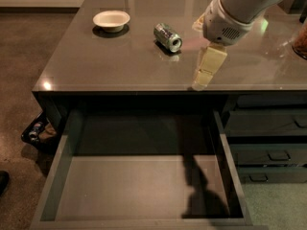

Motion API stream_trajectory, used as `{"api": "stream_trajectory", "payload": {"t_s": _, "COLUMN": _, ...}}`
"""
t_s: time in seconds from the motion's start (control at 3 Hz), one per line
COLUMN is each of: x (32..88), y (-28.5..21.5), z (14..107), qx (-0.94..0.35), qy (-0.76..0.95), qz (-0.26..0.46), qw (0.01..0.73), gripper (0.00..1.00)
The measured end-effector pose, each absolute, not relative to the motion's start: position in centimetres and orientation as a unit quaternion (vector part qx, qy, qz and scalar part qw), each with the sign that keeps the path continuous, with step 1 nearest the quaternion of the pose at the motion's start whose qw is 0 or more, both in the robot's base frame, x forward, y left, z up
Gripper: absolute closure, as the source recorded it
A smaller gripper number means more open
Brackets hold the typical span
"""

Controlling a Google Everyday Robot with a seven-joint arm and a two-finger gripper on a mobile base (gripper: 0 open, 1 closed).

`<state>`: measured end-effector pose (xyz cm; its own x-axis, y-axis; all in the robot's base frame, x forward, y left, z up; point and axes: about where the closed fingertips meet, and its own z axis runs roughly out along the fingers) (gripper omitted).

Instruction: Place green can into top drawer

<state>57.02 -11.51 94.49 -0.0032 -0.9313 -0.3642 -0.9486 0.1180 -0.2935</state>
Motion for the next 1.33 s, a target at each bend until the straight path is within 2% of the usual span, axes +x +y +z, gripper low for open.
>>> {"api": "stream_trajectory", "payload": {"t_s": 0.33, "x": 57.0, "y": -11.5, "z": 94.5, "qx": -0.664, "qy": 0.708, "qz": 0.018, "qw": 0.24, "gripper": 0.0}}
{"api": "stream_trajectory", "payload": {"t_s": 0.67, "x": 59.4, "y": -11.3, "z": 94.3, "qx": -0.655, "qy": 0.722, "qz": -0.011, "qw": 0.224, "gripper": 0.0}}
{"api": "stream_trajectory", "payload": {"t_s": 1.33, "x": 73.5, "y": -10.3, "z": 90.8, "qx": -0.587, "qy": 0.786, "qz": -0.107, "qw": 0.162, "gripper": 0.0}}
